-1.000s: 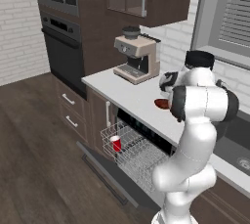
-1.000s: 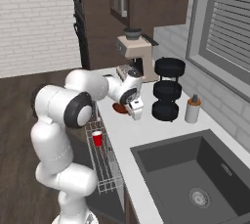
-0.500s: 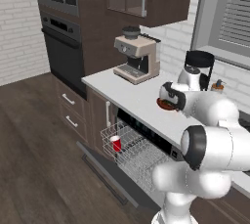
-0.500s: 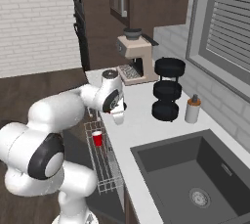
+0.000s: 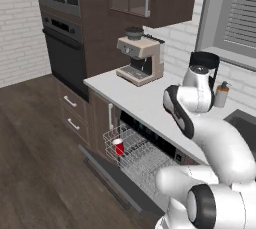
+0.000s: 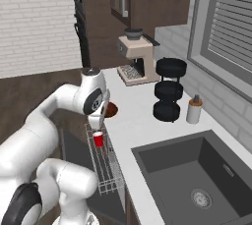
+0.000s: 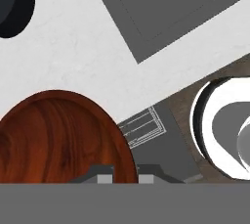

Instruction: Pick up the cup and bowl from the counter, place them in the dishwasher, and close the dishwasher door.

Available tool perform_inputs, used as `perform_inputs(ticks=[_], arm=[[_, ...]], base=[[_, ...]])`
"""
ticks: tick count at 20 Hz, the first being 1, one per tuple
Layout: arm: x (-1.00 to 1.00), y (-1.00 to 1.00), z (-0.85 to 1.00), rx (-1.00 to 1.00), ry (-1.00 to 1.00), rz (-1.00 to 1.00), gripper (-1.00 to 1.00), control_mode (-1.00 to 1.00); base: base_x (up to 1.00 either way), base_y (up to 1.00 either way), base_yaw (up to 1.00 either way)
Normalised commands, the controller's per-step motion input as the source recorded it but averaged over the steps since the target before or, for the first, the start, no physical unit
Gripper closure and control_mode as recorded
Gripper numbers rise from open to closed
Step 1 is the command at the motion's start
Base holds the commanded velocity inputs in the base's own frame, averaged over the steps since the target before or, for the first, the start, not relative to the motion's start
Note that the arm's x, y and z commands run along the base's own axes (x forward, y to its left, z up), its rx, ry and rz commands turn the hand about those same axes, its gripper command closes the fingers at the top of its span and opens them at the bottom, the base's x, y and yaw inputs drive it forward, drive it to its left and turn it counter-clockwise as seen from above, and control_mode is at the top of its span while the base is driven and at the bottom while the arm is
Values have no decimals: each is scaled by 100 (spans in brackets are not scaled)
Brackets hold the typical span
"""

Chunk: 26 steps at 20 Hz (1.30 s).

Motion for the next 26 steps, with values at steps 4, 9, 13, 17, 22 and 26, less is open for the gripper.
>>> perform_inputs(ticks=[4, 9, 13, 17, 22, 26], arm=[[-28, 82, -2, 9, 0, -30, 100, -100], [-13, 80, -20, 11, 1, -30, 100, -100], [4, 56, -40, 19, 0, -14, 100, -100], [29, 51, -58, 6, 5, 0, 100, -100], [14, 38, -55, 0, 2, 2, 100, -100], [29, 49, -50, -11, 19, 0, 100, -100]], base=[[0, 0, 0], [0, 0, 0], [0, 0, 0], [0, 0, 0], [0, 0, 0], [0, 0, 0]])
